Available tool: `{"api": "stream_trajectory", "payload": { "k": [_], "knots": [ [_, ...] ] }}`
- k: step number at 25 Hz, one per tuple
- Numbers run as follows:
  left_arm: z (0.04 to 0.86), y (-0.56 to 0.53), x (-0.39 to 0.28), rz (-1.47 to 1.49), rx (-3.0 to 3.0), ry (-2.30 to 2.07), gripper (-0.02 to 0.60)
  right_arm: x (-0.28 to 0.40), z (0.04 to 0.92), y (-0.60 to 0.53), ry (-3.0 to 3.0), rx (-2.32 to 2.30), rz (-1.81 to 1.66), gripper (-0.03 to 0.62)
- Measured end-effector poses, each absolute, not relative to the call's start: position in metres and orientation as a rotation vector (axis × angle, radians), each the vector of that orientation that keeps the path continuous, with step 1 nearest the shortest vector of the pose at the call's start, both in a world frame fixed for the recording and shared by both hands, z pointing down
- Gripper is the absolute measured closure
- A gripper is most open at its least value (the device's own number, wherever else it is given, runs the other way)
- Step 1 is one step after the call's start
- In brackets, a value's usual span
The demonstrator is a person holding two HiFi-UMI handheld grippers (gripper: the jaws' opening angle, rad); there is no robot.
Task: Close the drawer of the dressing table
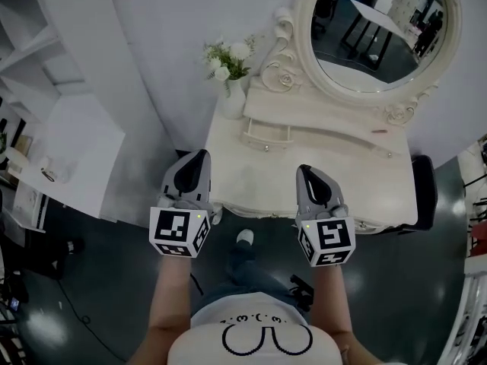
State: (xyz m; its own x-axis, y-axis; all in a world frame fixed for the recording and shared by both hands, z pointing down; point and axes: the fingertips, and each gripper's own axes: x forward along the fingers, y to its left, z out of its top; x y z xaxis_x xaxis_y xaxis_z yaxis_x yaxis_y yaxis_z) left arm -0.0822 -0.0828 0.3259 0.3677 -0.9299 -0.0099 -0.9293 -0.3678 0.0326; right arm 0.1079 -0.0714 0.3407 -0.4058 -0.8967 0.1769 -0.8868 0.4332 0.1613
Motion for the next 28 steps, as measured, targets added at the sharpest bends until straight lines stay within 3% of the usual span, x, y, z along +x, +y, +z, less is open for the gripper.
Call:
{"api": "stream_trajectory", "payload": {
  "k": [7,9,11,14,17,28],
  "knots": [
    [0.345,-0.157,-0.087,0.036,2.554,-1.755,0.583,0.109,0.371,-0.146,-2.451,1.548,0.035,0.585],
    [0.354,-0.178,-0.087,0.066,2.544,-1.746,0.583,0.106,0.382,-0.167,-2.462,1.517,0.08,0.424],
    [0.361,-0.198,-0.085,0.089,2.534,-1.732,0.583,0.105,0.39,-0.187,-2.463,1.514,0.106,0.308],
    [0.372,-0.224,-0.082,0.123,2.523,-1.704,0.583,0.111,0.4,-0.212,-2.452,1.558,0.157,0.204],
    [0.383,-0.242,-0.078,0.159,2.516,-1.677,0.583,0.116,0.412,-0.231,-2.426,1.581,0.205,0.169],
    [0.419,-0.263,-0.077,0.235,2.48,-1.605,0.583,0.111,0.504,-0.239,-2.238,1.595,0.428,0.169]
  ]
}}
